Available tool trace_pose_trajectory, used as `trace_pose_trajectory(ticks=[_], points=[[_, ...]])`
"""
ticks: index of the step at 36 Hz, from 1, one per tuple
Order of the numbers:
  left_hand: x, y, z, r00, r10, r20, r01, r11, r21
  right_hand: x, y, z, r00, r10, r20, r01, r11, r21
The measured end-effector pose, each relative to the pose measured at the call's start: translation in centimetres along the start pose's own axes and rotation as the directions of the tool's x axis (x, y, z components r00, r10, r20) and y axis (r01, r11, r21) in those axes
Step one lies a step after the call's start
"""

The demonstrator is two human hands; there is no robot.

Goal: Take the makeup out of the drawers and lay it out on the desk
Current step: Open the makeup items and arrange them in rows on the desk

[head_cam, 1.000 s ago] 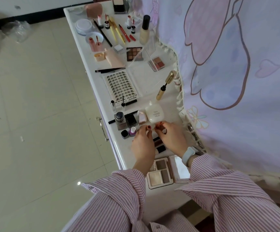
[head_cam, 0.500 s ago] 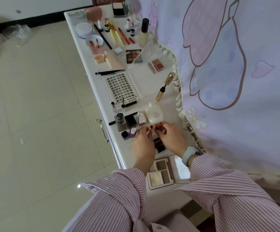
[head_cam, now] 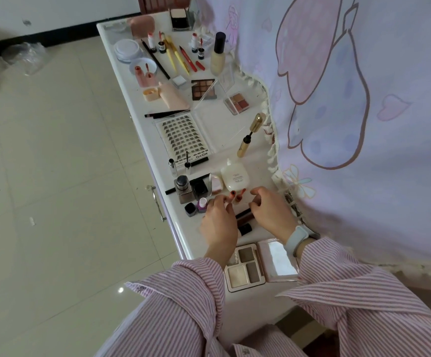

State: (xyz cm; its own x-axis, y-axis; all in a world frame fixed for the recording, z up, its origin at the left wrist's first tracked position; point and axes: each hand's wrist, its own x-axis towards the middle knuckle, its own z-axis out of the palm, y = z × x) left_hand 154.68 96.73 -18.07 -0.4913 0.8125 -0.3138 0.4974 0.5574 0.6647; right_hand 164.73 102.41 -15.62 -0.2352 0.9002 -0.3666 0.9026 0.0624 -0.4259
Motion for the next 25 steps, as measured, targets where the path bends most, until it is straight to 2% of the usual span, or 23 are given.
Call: trace_pose_trajectory(ticks=[4, 9, 15, 20, 25], points=[[0.0, 0.0, 0.0, 1.000, -0.004, 0.020, 0.004, 1.000, 0.013, 0.0, 0.6, -0.4, 0.999, -0.030, 0.026, 0.033, 0.991, -0.132], [-0.3, -0.2, -0.1, 1.000, 0.016, 0.024, -0.017, 1.000, 0.025, -0.1, 0.7, -0.7, 0.994, -0.087, 0.073, 0.101, 0.973, -0.208], [-1.2, -0.3, -0.2, 0.996, 0.067, -0.054, -0.066, 0.998, 0.022, -0.1, 0.5, -1.0, 0.990, -0.073, 0.119, 0.109, 0.938, -0.328], [-2.4, -1.1, -0.4, 0.960, 0.234, -0.157, -0.233, 0.972, 0.024, 0.1, 0.0, -1.3, 0.983, -0.089, 0.162, 0.151, 0.890, -0.430], [-3.0, -3.2, -0.6, 0.887, 0.432, -0.164, -0.400, 0.895, 0.198, 0.2, -0.4, -1.4, 0.971, -0.132, 0.201, 0.218, 0.836, -0.504]])
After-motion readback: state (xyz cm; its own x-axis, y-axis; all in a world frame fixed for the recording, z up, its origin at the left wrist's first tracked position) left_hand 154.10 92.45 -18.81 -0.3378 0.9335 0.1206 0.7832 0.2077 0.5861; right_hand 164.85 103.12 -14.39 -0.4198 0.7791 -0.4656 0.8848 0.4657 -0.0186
